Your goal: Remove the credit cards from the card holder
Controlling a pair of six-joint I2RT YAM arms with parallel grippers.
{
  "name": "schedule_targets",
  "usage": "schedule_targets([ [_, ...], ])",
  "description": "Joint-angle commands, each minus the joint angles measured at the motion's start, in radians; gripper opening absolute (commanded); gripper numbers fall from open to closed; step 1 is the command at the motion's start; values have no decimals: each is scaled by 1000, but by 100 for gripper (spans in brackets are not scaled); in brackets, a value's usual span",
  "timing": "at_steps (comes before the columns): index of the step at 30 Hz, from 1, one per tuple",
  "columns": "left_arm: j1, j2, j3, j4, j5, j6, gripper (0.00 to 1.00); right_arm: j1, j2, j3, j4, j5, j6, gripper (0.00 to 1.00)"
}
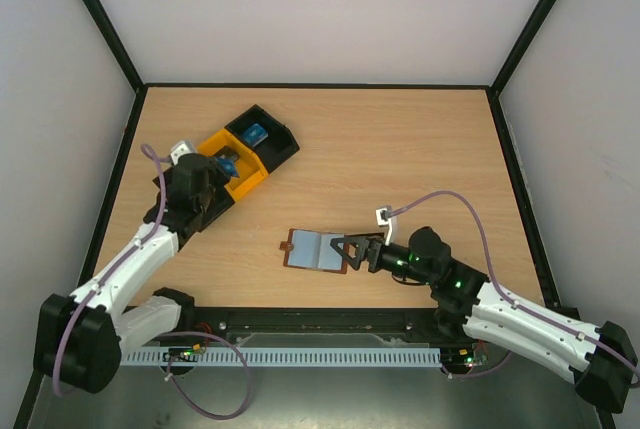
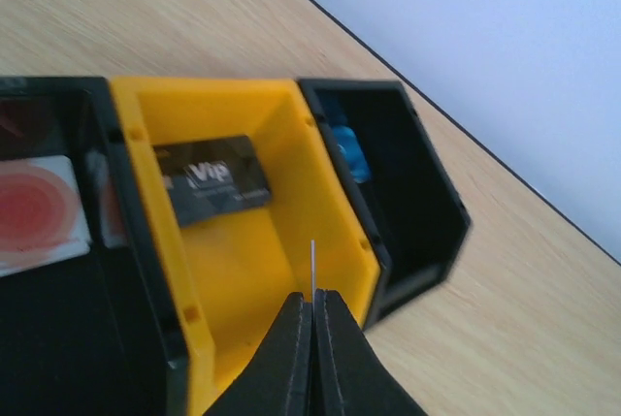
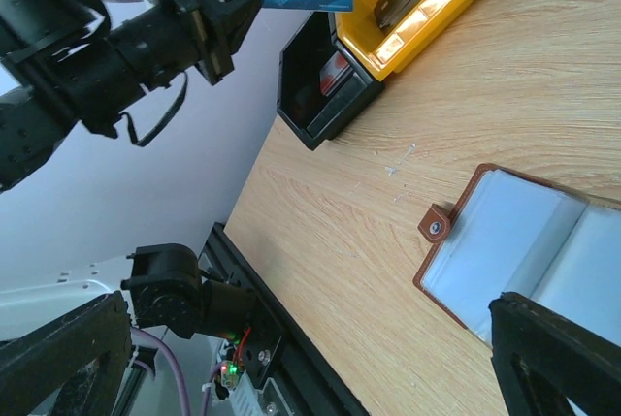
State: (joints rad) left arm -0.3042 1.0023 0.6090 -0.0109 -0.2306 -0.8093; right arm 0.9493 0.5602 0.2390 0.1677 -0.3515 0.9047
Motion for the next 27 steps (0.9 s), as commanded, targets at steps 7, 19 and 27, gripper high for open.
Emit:
schedule_targets([
  [7,63,219,55,172,-164,-83,3,3,-35,-13,20,7,5,98],
  [19,91,268,79,266,-95,-87,3,2,-100,-20,-36,35,-3,98],
  [27,81,330,155,331,-66,-157,3,3,-80,-18,-17,36,-10,98],
])
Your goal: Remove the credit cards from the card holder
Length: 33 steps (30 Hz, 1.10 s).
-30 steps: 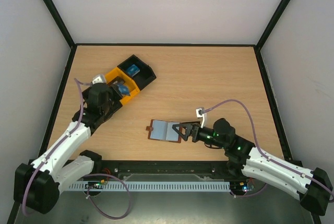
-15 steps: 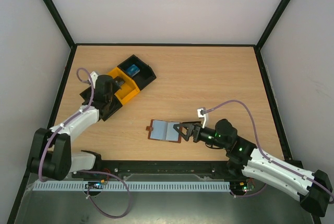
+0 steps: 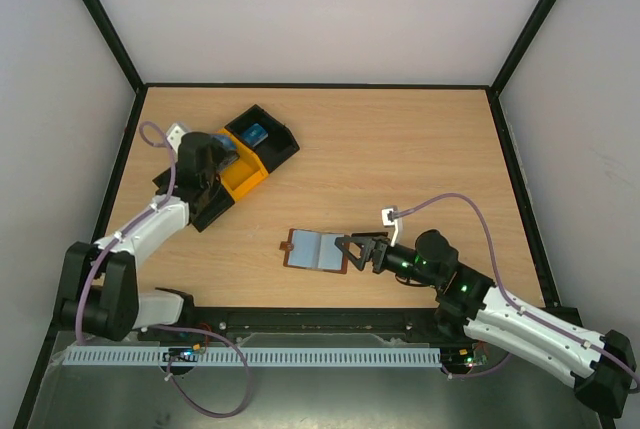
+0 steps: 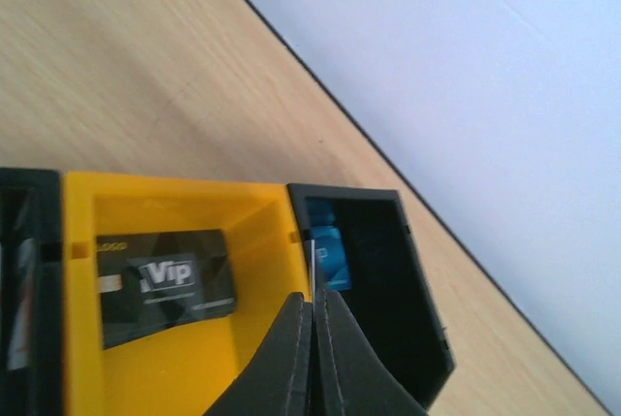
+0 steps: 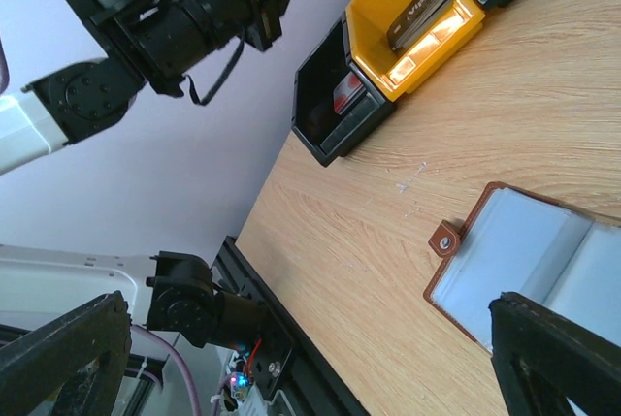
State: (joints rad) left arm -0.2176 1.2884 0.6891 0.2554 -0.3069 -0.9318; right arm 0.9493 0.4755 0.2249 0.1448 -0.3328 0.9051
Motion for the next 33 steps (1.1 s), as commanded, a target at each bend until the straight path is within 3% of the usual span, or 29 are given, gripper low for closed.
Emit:
schedule_targets([
  [1,-7,67,90,70,13,-39,3,3,7,-1,3,18,-12,98],
  [13,-28,301,242,156,-20,-38,3,3,17,27,-31,38,-48,98],
  [28,-71,530,412,96,-152,-21,3,2,41,53,-66,67,-112,98],
  [33,-73,581,432,85,-138,-38,3,2,37,55,-85,71,-125,98],
])
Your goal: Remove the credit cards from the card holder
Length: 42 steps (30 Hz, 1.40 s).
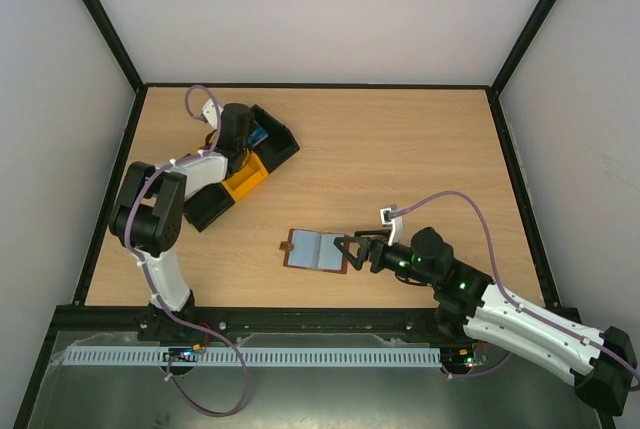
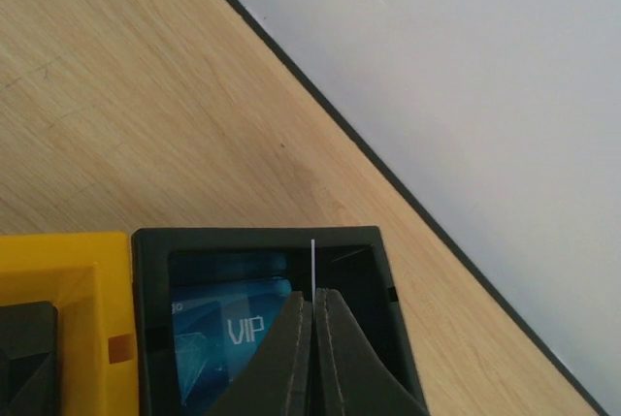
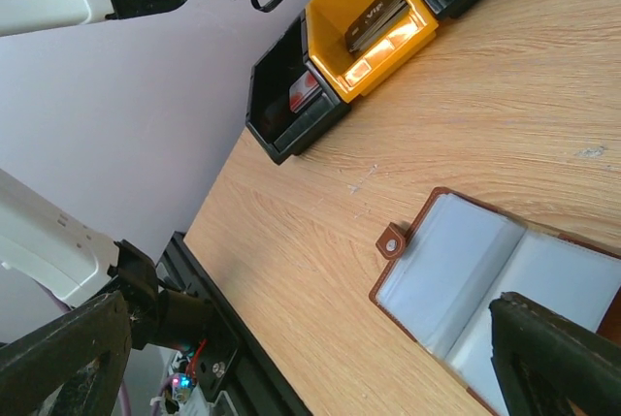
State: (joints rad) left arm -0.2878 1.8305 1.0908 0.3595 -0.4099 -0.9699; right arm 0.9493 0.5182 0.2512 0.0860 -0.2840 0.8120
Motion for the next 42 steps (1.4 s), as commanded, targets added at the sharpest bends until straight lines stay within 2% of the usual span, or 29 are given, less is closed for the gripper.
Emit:
schedule_targets([
  [1,-5,45,32,-16,-37,-1,3,3,-6,29,-31,22,-35,98],
  [24,-24,176,195,-111,-161,100,3,3,-73,30,-118,58,-45,98],
  [35,-25,213,213,-118,-168,107,3,3,-55,34,-112,68,-40,98],
  [39,-27,221,222,-126,-169,114,10,3,-56,35,-122,76,-38,98],
  [42,-27,222,235,-146,-171,118,10,3,-55,32,-122,81,-36,98],
])
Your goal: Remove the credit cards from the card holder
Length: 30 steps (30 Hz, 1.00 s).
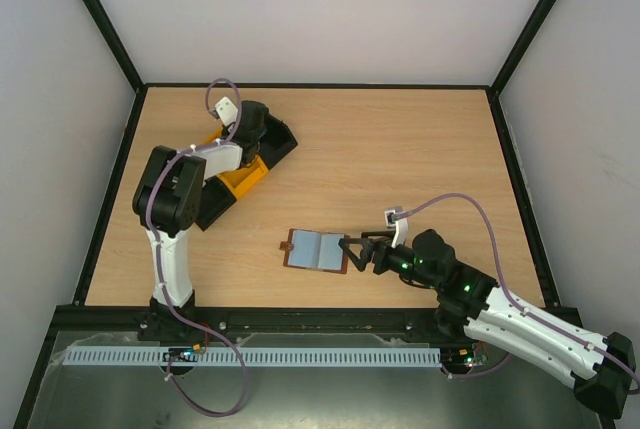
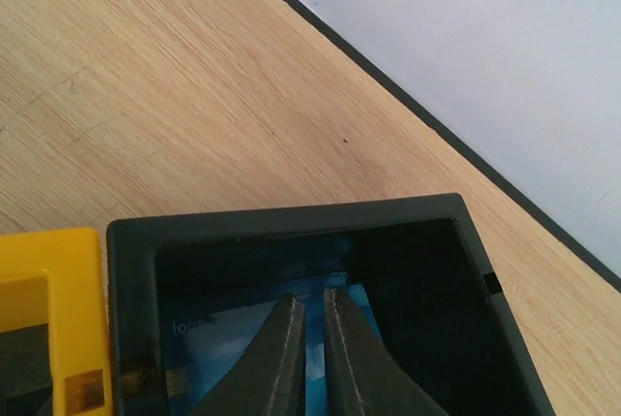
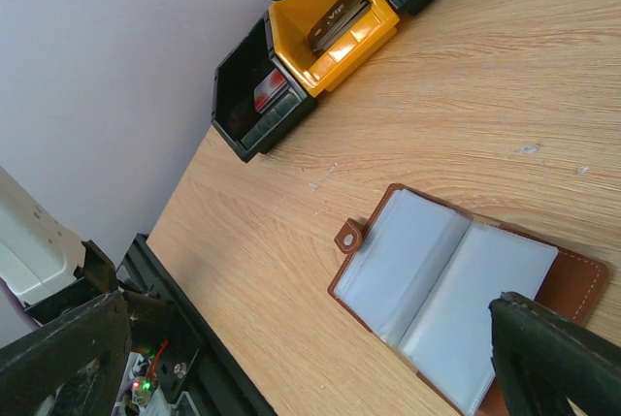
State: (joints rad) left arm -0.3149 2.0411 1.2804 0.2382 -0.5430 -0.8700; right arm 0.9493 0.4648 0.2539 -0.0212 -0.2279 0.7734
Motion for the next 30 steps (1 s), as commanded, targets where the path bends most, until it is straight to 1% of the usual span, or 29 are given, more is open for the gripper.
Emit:
schedule_targets([
  [1,0,9,49,-31,-39,21,10,3,0,28,-14,27,3,98],
  [2,0,6,52,-35,-41,23,10,3,2,29,-13,28,4,98],
  [9,-3,-40,56,-71,-45,31,22,3,2,29,-14,29,23,98],
  [11,-2,-68,55,-87,-31,37,28,3,4,29,-18,30,29,98],
  [14,-8,-129,59,-129,3,76,43,3,2,30,-26,29,38,98],
  [16,-15,-181,55,-168,24,114,50,3,-3,28,-31,34,37,98],
  [20,-18,-299,16,-238,102,173,62,3,-3,49,-94,106,41,98],
  [25,-17,-461,-80,-324,239,229,77,2,30,83,-156,164,81,98],
  [27,-17,-537,-131,-355,290,247,80,3,51,83,-165,170,102,98],
  [30,-21,-637,-219,-394,362,277,81,3,93,82,-167,158,121,100],
])
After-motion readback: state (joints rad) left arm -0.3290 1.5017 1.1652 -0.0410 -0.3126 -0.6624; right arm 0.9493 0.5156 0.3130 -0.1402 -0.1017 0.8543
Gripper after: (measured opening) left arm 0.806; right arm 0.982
